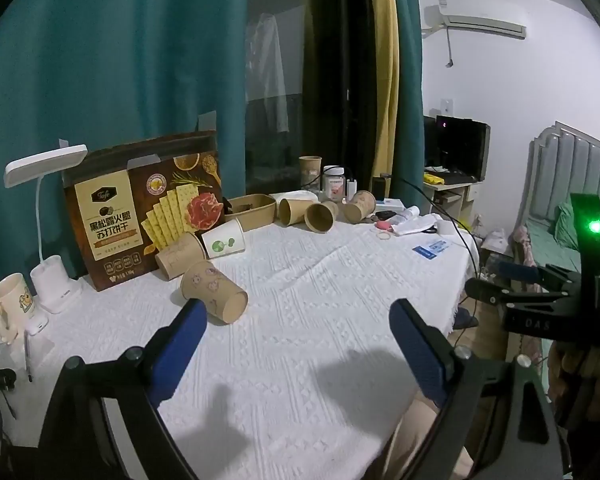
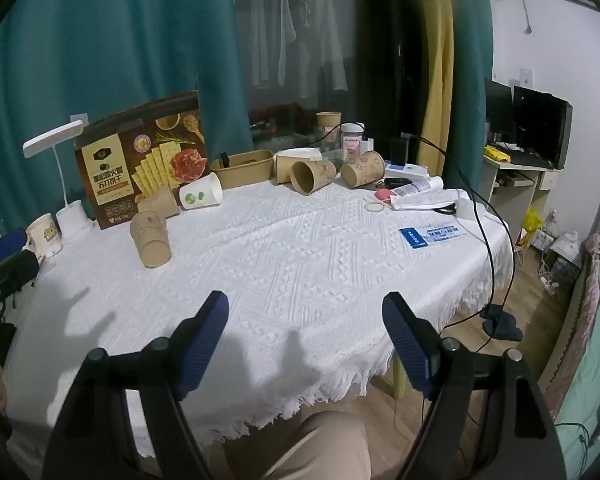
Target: Flip cup upright
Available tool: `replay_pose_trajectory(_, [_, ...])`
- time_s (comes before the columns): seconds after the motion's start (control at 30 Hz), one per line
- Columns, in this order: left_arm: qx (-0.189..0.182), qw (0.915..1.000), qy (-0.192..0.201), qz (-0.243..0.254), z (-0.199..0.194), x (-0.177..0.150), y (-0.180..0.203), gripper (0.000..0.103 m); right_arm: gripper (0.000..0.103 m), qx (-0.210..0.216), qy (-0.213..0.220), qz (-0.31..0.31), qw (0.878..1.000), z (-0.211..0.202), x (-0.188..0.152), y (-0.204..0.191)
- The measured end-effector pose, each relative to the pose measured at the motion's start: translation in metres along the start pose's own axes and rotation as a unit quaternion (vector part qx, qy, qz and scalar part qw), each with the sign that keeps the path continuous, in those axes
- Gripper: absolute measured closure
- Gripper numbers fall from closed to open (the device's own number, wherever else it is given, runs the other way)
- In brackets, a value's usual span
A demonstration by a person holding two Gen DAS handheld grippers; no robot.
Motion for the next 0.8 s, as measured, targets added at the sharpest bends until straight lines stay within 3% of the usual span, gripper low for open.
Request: replay_pose_trajectory(0.8, [0.0, 1.0, 0.001, 0.0, 0.0013, -0.0019, 0.0008, 0.01, 0.026, 0.0, 0.0, 0.0, 1.0, 0.003, -0.0009, 0.0004])
Point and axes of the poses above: each gripper's, at about its wrist camera, not at the fingertips, and z roughly the way its jaws point, y to its right, x to its top, the point moved 6 cm from there along z, roughly the way its jaws point, and after that the axes turned 13 degrees about x, right-handed, at the moved point
